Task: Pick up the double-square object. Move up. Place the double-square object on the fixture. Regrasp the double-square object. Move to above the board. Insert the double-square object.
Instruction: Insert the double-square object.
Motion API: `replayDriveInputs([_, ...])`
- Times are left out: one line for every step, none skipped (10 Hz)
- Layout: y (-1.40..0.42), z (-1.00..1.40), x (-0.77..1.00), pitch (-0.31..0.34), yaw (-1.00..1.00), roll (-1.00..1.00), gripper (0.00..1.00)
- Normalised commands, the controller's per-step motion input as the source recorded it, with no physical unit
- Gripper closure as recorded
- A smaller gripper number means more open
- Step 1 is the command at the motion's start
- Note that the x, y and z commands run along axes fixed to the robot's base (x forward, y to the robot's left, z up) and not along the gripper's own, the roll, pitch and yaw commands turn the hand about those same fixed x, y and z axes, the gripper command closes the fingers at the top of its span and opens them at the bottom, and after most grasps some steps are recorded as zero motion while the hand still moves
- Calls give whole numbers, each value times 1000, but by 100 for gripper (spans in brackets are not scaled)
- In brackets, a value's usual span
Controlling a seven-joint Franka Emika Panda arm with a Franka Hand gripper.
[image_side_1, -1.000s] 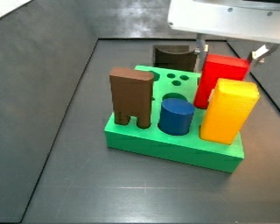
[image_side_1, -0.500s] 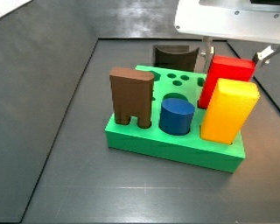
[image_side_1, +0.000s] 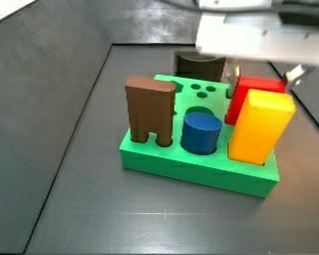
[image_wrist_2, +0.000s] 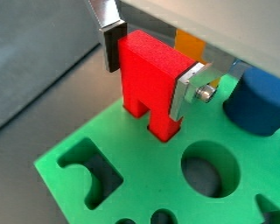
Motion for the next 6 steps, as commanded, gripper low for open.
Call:
replayDriveInputs([0,-631,160,0,-34,39,100])
replayDriveInputs([0,-837,217,0,0,96,100])
replayDriveInputs([0,-857,143,-1,0,167,100])
replayDriveInputs([0,-66,-103,-147,0,0,100])
replayDriveInputs([0,0,0,-7,0,0,100])
replayDriveInputs([0,0,0,0,0,0,100])
